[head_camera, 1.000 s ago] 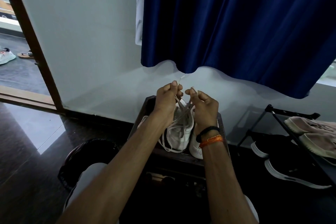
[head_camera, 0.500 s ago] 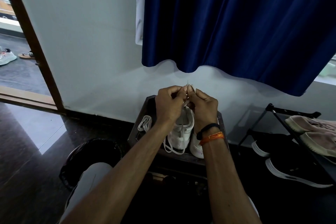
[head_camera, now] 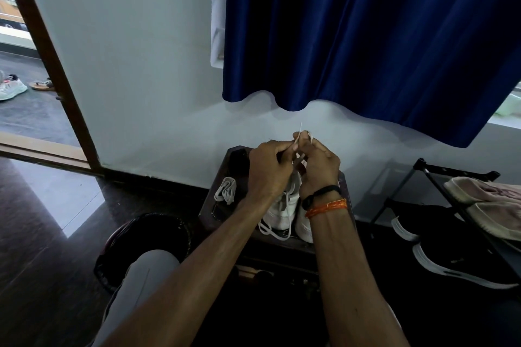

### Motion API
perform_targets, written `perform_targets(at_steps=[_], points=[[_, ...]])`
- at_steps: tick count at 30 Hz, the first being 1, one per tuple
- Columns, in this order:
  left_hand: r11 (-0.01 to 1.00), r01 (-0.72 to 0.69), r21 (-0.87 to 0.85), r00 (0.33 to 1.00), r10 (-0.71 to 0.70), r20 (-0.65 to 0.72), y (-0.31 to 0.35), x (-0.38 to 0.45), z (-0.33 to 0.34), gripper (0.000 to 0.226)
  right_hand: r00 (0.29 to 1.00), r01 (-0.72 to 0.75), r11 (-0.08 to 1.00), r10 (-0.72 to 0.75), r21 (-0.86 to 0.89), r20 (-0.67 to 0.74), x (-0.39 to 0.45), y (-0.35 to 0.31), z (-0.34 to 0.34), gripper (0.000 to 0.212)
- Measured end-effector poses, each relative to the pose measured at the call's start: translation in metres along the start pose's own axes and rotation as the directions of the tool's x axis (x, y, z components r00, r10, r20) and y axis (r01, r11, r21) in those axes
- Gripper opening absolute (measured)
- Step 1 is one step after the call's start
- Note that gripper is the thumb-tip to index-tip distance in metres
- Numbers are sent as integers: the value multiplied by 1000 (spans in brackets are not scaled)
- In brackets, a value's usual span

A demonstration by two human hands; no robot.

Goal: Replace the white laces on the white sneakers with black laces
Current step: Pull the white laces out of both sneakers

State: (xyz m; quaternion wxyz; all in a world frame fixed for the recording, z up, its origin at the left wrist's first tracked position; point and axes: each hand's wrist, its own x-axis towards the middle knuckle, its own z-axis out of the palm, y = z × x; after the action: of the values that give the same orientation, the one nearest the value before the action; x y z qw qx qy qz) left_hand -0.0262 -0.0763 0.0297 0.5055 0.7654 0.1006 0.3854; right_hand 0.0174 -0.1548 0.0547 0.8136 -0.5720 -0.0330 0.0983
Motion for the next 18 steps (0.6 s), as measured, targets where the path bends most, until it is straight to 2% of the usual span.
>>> perform_targets(at_steps=[4,7,11,14,18], points=[[996,-5,85,999,2,37,-6,0,2,16,1000,9,1000,-9,10,27,-1,-1,1,19],[993,39,112,998,-45,52,-4,1,3,25,995,53,998,-51,-21,90,-3,-1,7,26],[989,147,25,985,-148,93,6,1,0,19,992,96,995,-94,-16,84,2,-1,15,29],[976,207,-70,973,-198,119,8,-3,-3,17,995,42,995,-50,90,86,9,-1,16,32],[963,256,-79,966,-251,65,-2,-4,-4,37,999,-26,977,17,211,41,15,-2,17,33]])
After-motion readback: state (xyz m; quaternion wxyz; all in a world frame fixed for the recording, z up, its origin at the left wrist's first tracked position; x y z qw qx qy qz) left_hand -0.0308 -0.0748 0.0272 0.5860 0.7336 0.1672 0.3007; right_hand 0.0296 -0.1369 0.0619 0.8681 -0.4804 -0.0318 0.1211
